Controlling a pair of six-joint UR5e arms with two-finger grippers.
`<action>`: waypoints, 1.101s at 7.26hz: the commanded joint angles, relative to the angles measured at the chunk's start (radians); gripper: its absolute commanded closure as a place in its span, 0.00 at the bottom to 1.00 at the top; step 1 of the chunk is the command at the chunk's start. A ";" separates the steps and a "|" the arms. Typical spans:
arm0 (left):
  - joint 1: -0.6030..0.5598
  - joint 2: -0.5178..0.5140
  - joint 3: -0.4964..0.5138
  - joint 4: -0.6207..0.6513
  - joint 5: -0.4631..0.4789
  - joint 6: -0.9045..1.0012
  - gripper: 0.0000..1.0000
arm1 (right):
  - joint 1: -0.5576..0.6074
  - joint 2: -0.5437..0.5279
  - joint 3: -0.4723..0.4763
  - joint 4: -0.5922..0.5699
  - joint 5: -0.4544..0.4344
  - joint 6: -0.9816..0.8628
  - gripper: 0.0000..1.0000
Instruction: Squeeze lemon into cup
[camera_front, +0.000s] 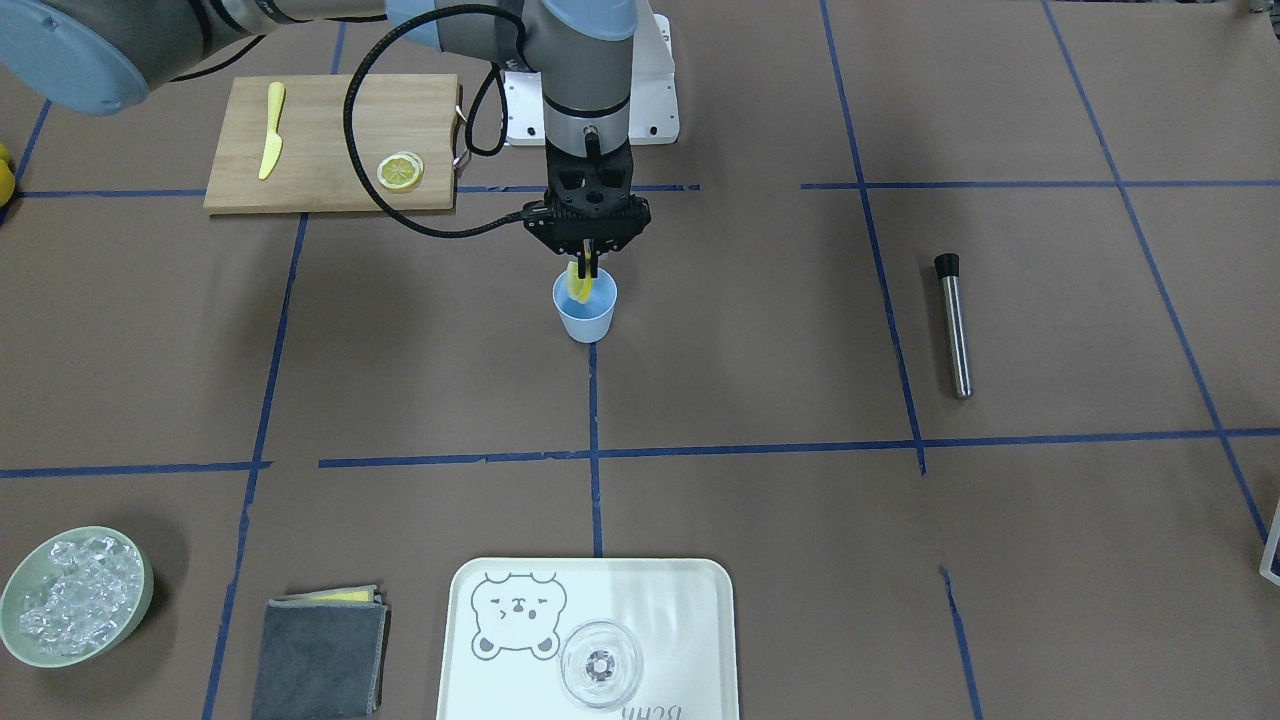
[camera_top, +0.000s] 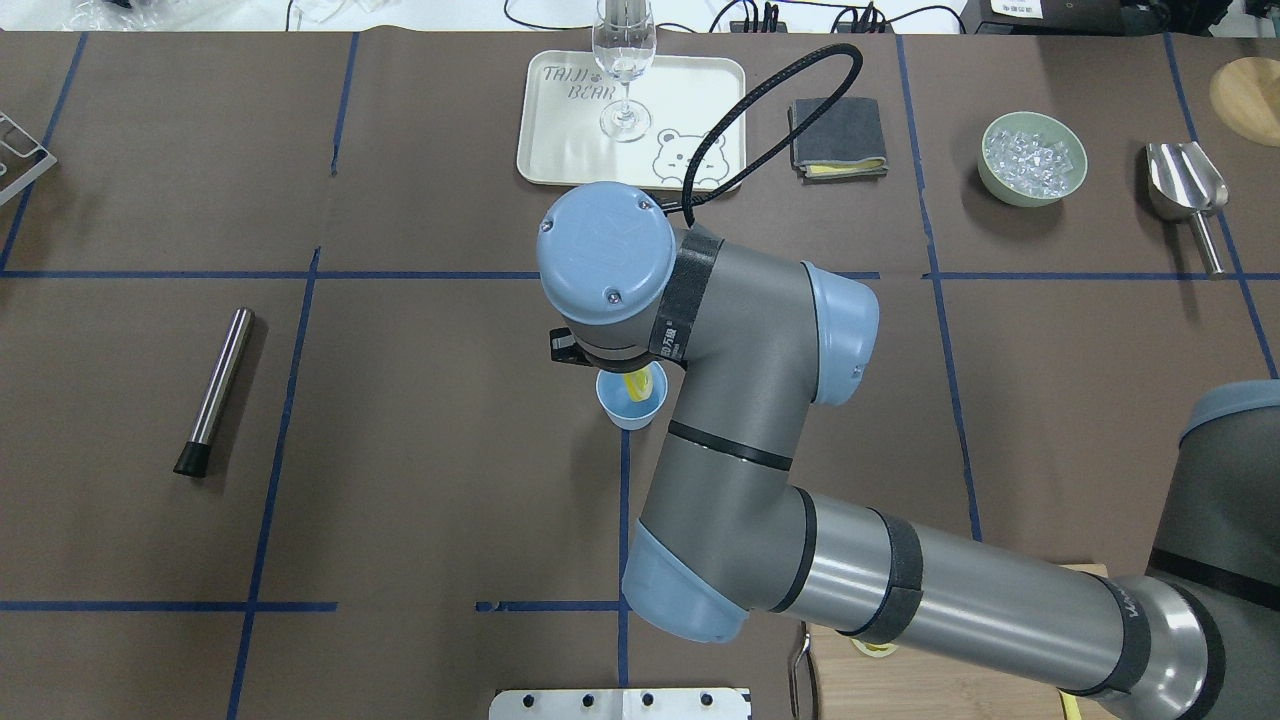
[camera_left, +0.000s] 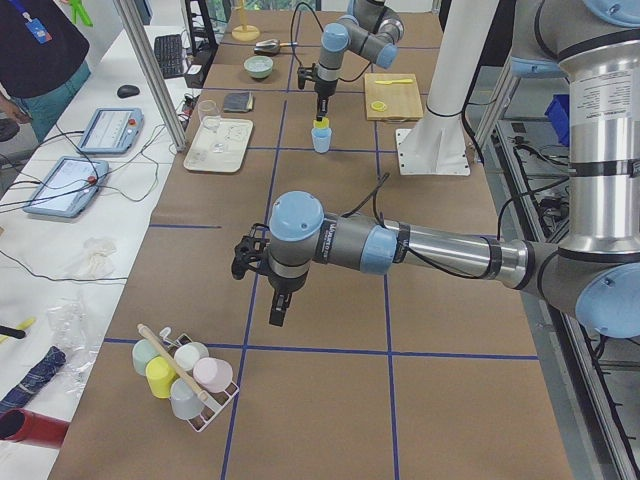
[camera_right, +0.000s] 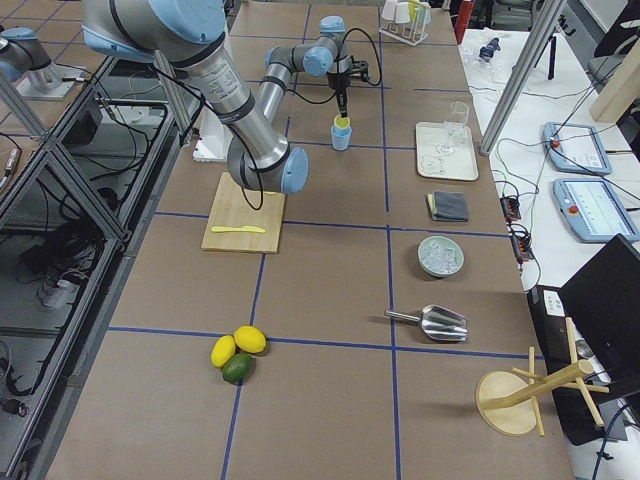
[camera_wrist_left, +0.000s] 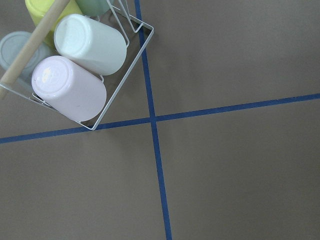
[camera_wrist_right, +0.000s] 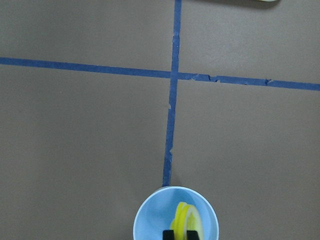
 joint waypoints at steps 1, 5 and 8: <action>0.000 0.001 -0.002 0.001 0.000 0.000 0.00 | -0.001 -0.007 0.014 0.000 0.001 -0.005 0.00; 0.002 -0.008 0.001 -0.001 0.000 0.000 0.00 | 0.080 -0.089 0.111 -0.005 0.084 -0.208 0.00; 0.000 -0.042 -0.010 -0.001 0.003 0.002 0.00 | 0.495 -0.314 0.130 0.000 0.401 -0.855 0.00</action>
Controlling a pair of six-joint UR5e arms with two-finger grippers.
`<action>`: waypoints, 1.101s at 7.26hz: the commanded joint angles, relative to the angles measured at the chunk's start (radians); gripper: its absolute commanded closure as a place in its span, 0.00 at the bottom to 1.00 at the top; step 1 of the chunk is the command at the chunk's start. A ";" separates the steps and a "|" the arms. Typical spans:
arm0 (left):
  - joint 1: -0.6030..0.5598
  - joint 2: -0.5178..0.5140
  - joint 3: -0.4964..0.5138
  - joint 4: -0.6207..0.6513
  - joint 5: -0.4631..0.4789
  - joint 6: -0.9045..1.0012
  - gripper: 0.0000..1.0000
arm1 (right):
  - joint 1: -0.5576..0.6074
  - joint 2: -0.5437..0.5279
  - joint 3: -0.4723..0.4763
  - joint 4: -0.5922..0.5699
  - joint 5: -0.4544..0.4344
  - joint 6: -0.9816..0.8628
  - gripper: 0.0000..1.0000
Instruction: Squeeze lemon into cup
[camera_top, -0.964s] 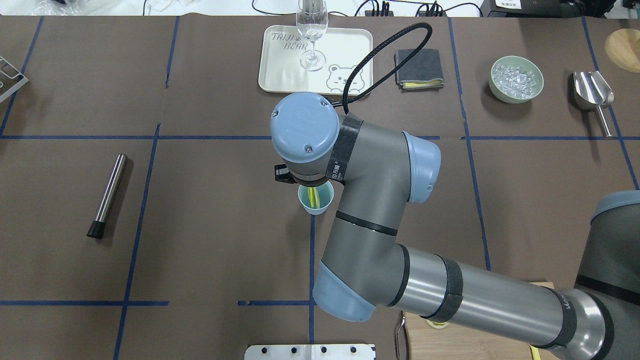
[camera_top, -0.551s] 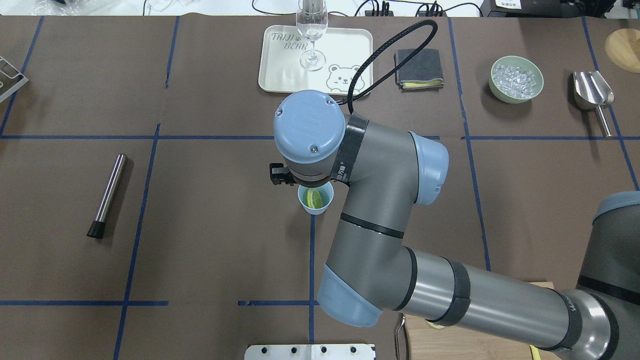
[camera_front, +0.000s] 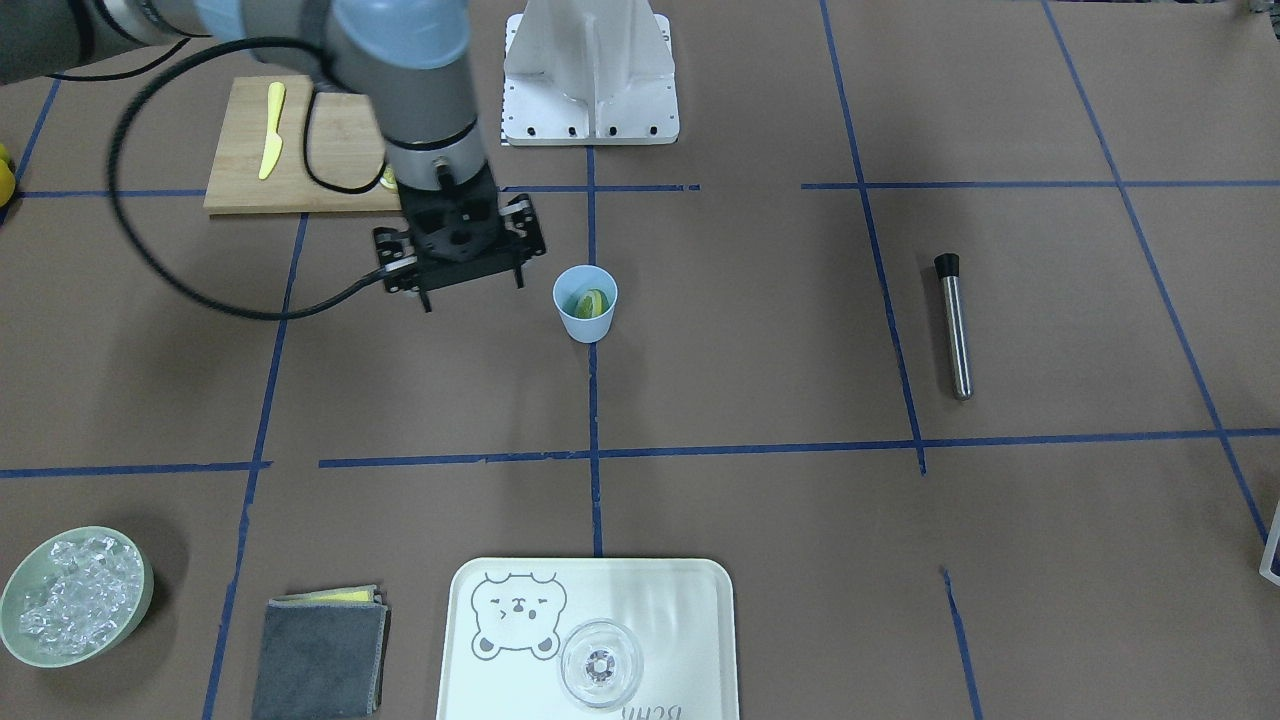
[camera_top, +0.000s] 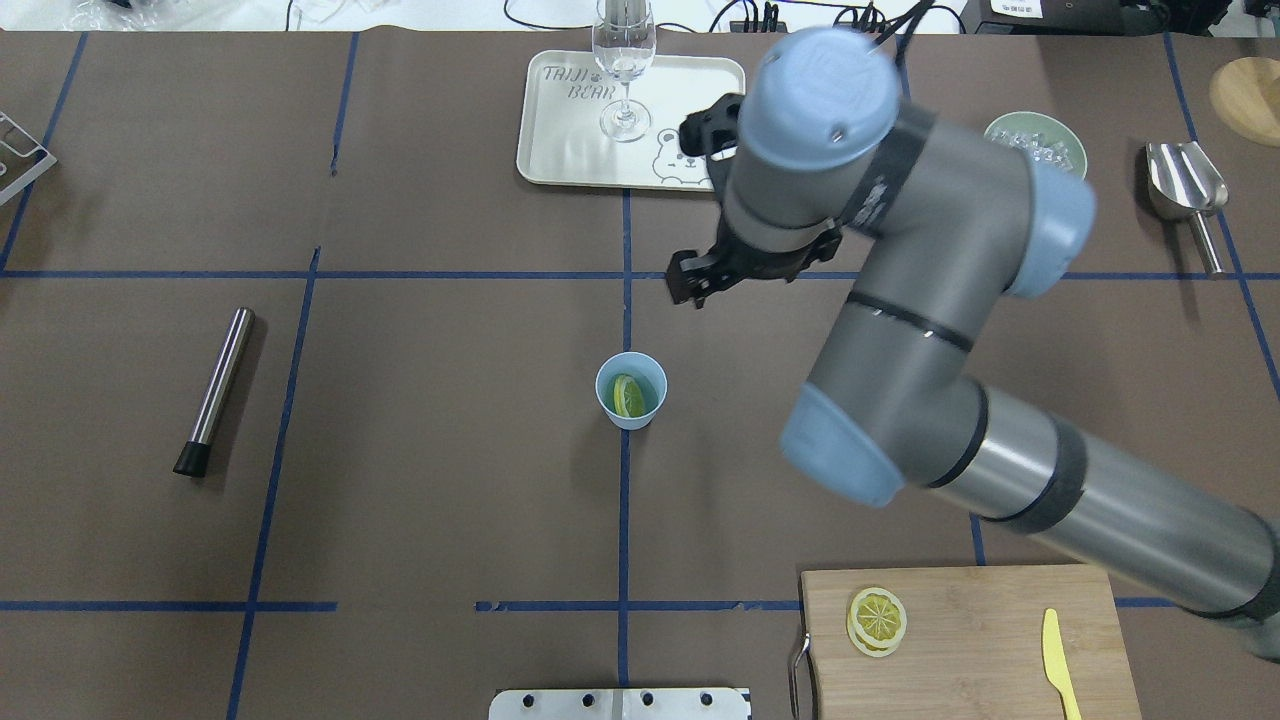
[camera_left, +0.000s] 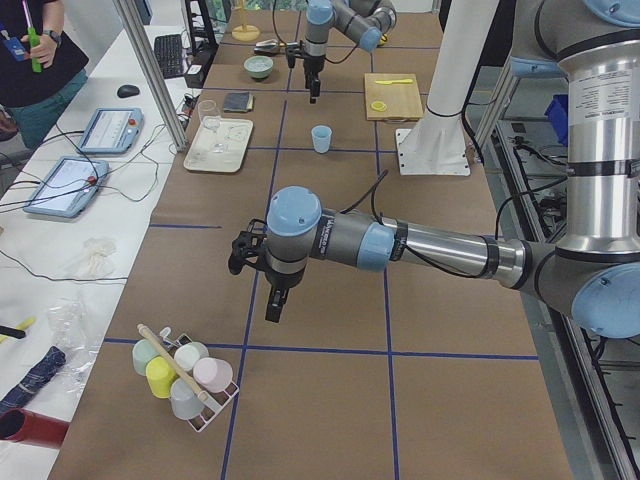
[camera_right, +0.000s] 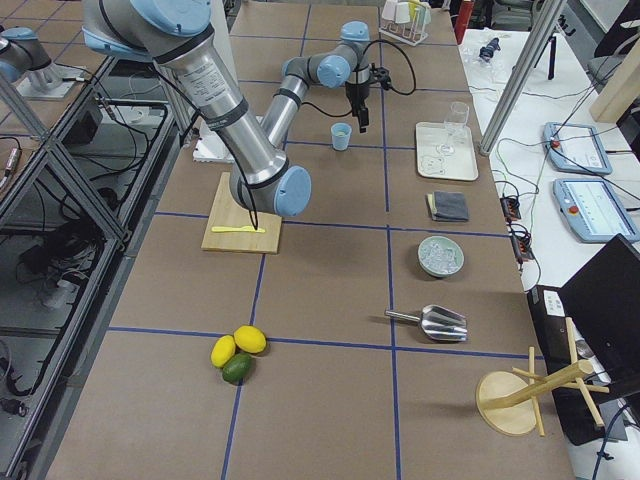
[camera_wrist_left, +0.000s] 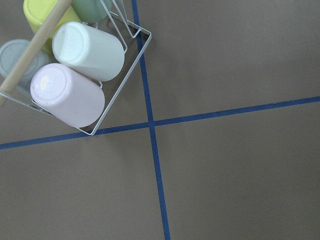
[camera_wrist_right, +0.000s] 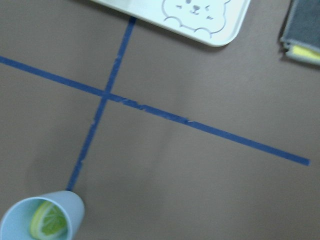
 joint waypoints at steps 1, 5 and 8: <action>0.000 -0.034 0.002 0.002 0.001 0.001 0.00 | 0.346 -0.188 -0.065 0.002 0.193 -0.566 0.00; 0.006 -0.039 0.011 0.006 0.003 -0.001 0.00 | 0.753 -0.585 -0.162 0.132 0.186 -0.881 0.00; 0.007 -0.111 -0.012 -0.018 -0.005 0.002 0.00 | 0.821 -0.673 -0.162 0.136 0.242 -0.899 0.00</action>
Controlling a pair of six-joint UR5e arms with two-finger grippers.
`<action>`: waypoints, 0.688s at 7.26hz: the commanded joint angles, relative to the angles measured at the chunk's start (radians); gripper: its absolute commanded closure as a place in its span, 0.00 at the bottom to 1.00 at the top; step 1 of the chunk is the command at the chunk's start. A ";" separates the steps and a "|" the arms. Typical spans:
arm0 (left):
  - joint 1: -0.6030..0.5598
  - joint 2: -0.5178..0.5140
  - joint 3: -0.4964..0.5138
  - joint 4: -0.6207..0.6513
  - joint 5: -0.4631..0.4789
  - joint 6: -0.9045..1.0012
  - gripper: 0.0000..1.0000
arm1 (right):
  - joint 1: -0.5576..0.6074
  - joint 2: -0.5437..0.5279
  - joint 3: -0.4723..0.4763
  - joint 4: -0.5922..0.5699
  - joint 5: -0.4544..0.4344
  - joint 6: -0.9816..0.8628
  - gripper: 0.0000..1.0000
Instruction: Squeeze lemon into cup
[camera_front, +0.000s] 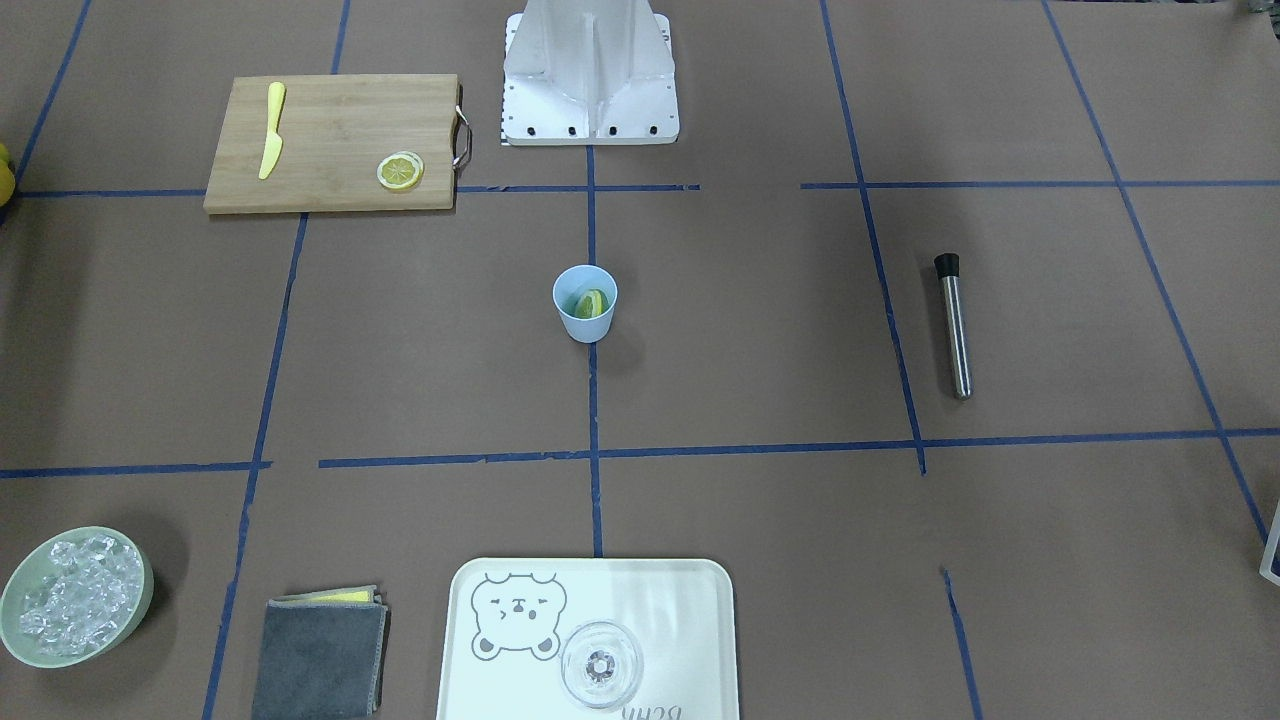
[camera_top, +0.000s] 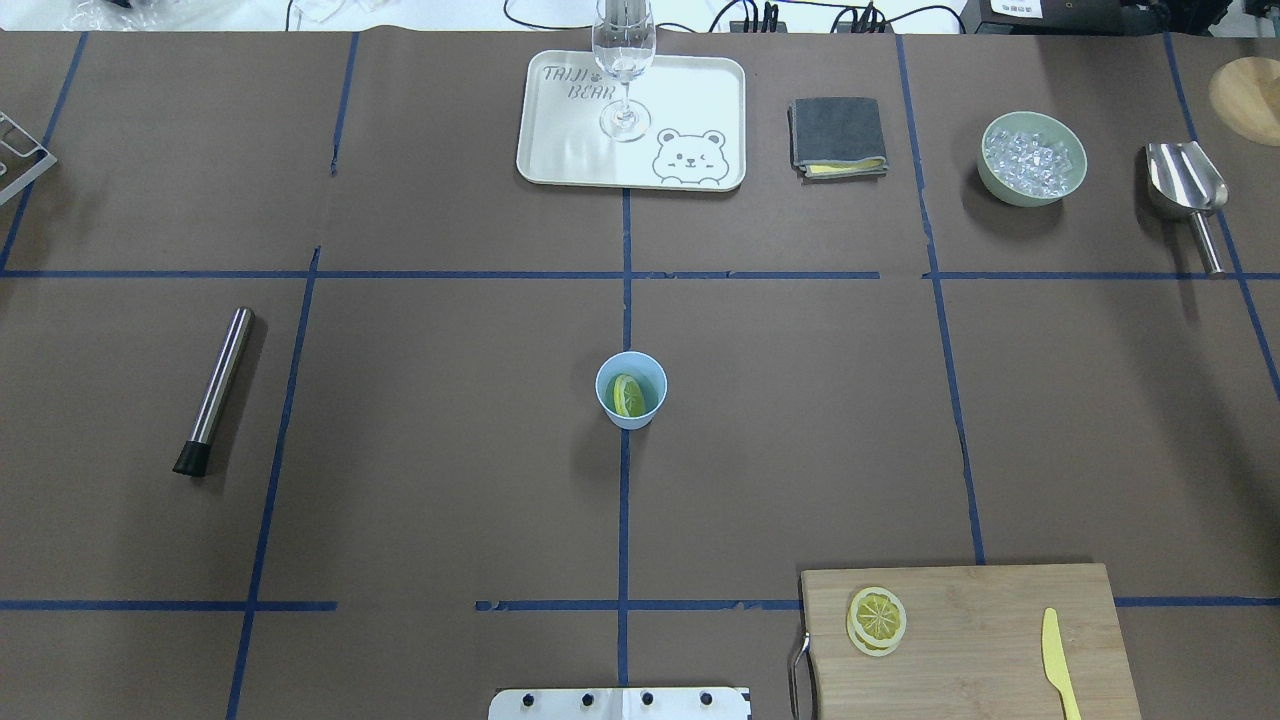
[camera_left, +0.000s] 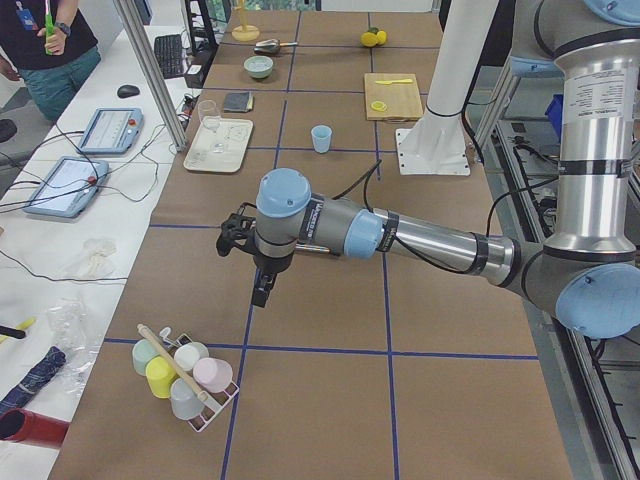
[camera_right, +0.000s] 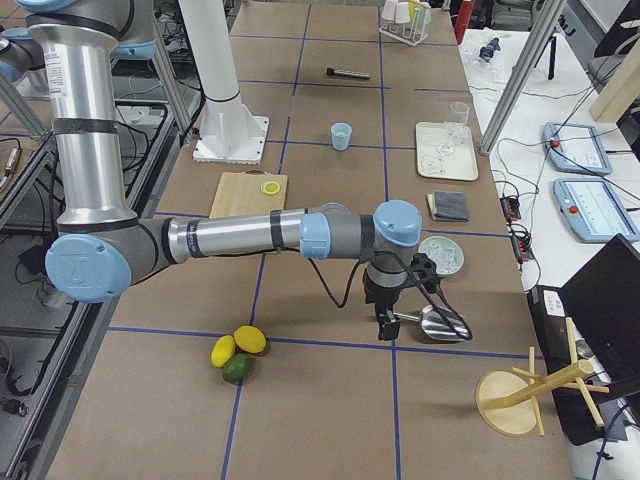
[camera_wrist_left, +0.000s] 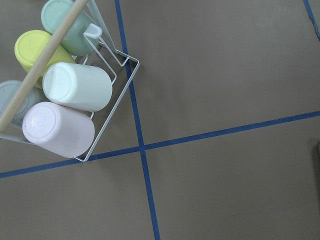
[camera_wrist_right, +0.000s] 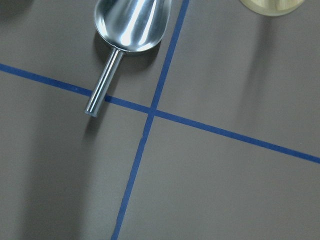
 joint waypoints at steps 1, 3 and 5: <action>0.004 -0.080 0.085 -0.141 -0.017 0.010 0.00 | 0.031 -0.059 0.004 0.010 0.018 0.001 0.00; 0.018 -0.071 0.086 -0.225 -0.067 -0.124 0.00 | 0.031 -0.065 0.000 0.011 0.009 0.008 0.00; 0.192 -0.068 0.023 -0.231 -0.077 -0.181 0.00 | 0.031 -0.066 -0.002 0.010 0.009 0.006 0.00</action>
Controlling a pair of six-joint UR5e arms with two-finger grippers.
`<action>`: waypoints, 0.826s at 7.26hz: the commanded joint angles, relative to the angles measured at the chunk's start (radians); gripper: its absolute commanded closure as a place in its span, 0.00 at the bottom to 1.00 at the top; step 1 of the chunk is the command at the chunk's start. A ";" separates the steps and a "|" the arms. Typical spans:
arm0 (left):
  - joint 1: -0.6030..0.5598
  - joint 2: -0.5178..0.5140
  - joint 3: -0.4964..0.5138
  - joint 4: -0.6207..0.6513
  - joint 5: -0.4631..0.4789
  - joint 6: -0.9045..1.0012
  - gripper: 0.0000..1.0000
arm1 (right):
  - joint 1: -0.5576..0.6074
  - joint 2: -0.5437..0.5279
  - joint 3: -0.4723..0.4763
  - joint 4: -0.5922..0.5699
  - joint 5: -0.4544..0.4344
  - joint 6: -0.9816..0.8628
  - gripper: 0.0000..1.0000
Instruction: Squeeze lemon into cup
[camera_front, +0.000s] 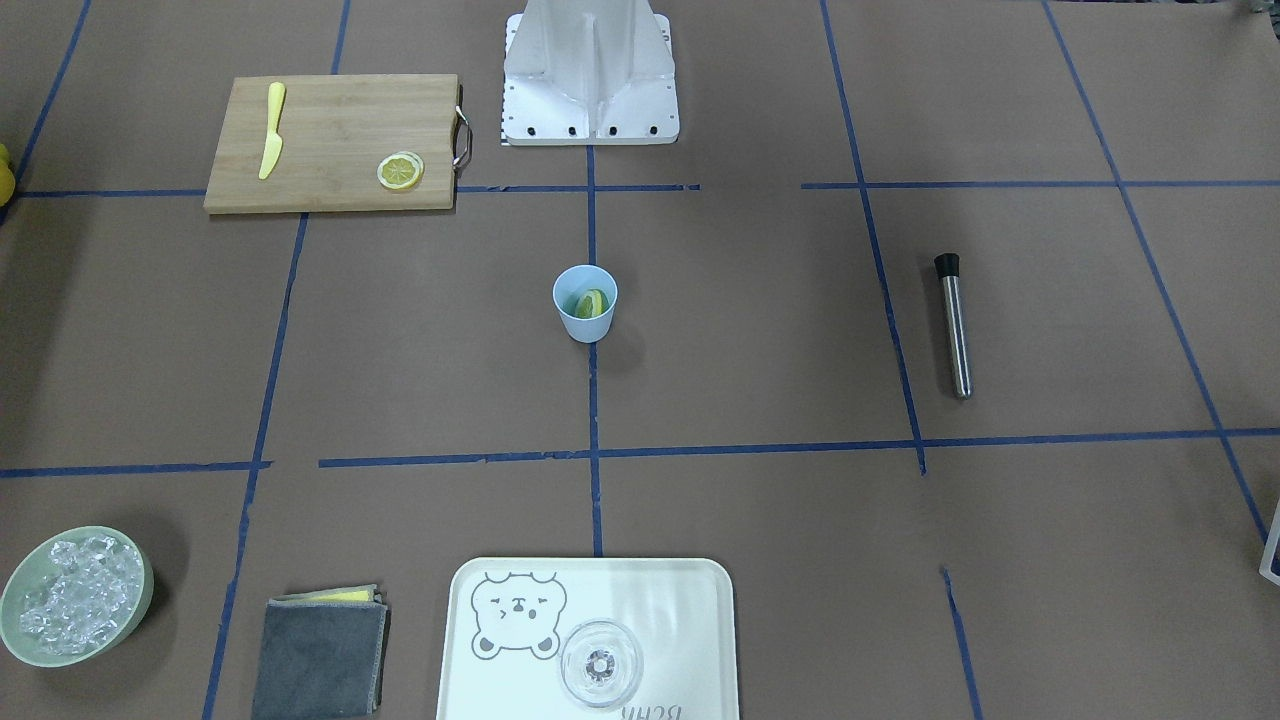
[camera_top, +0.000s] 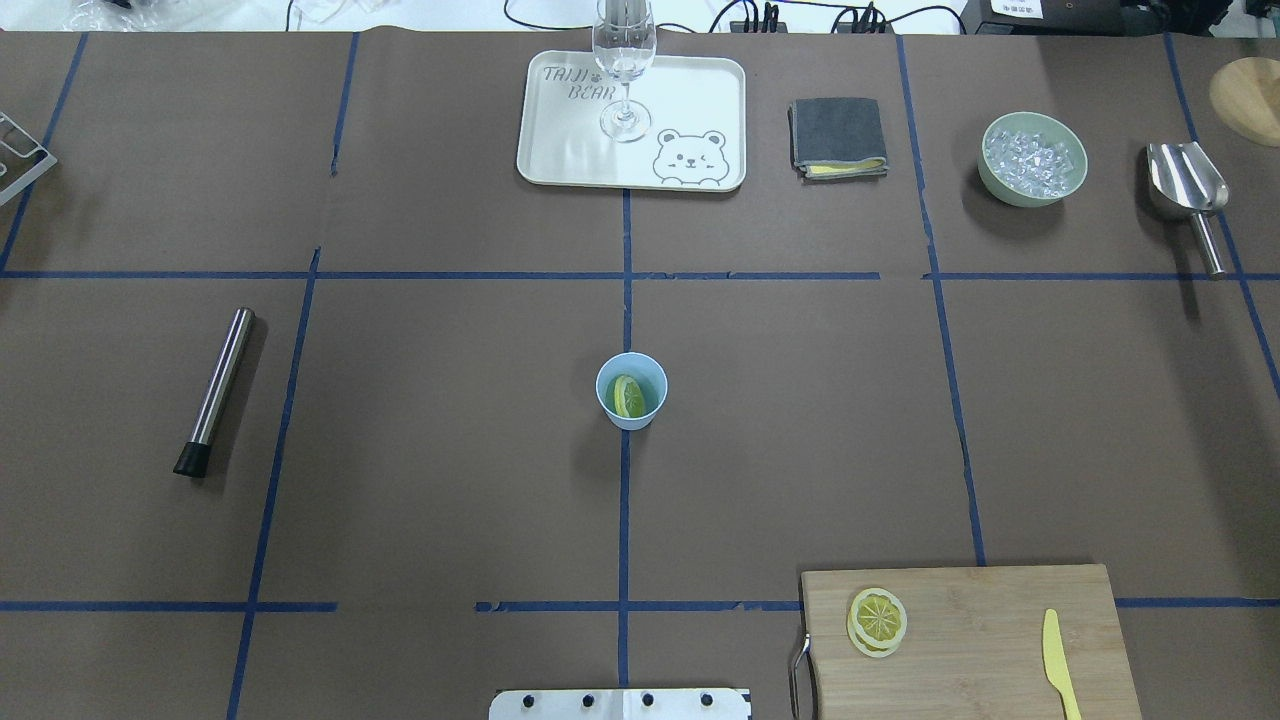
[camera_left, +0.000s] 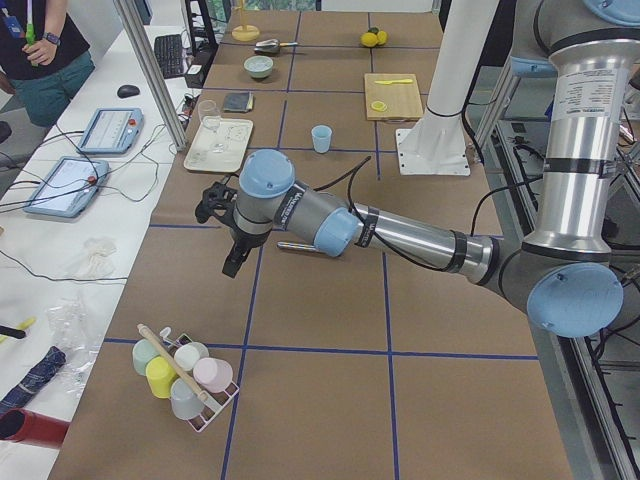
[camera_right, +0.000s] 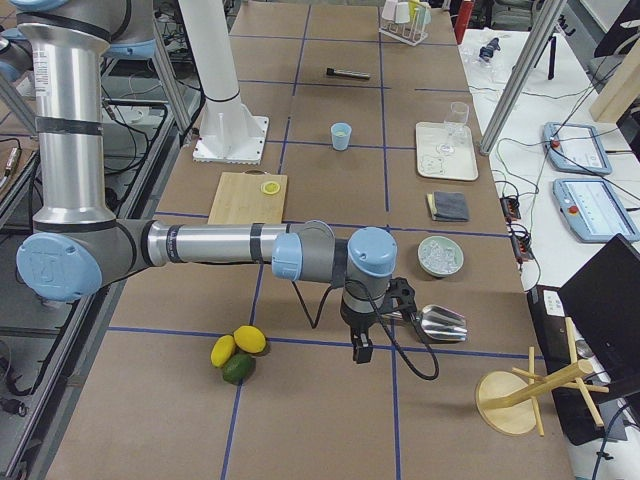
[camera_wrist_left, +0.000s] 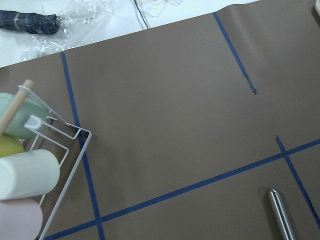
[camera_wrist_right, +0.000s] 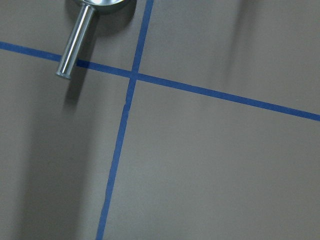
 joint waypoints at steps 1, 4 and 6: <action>0.197 -0.007 -0.045 -0.015 0.017 -0.220 0.00 | 0.001 -0.004 -0.002 0.000 0.000 0.001 0.00; 0.469 -0.009 -0.009 -0.187 0.237 -0.626 0.02 | 0.001 -0.005 0.000 -0.001 0.001 -0.006 0.00; 0.558 -0.048 0.095 -0.216 0.320 -0.662 0.07 | 0.001 -0.010 0.003 0.000 0.003 -0.006 0.00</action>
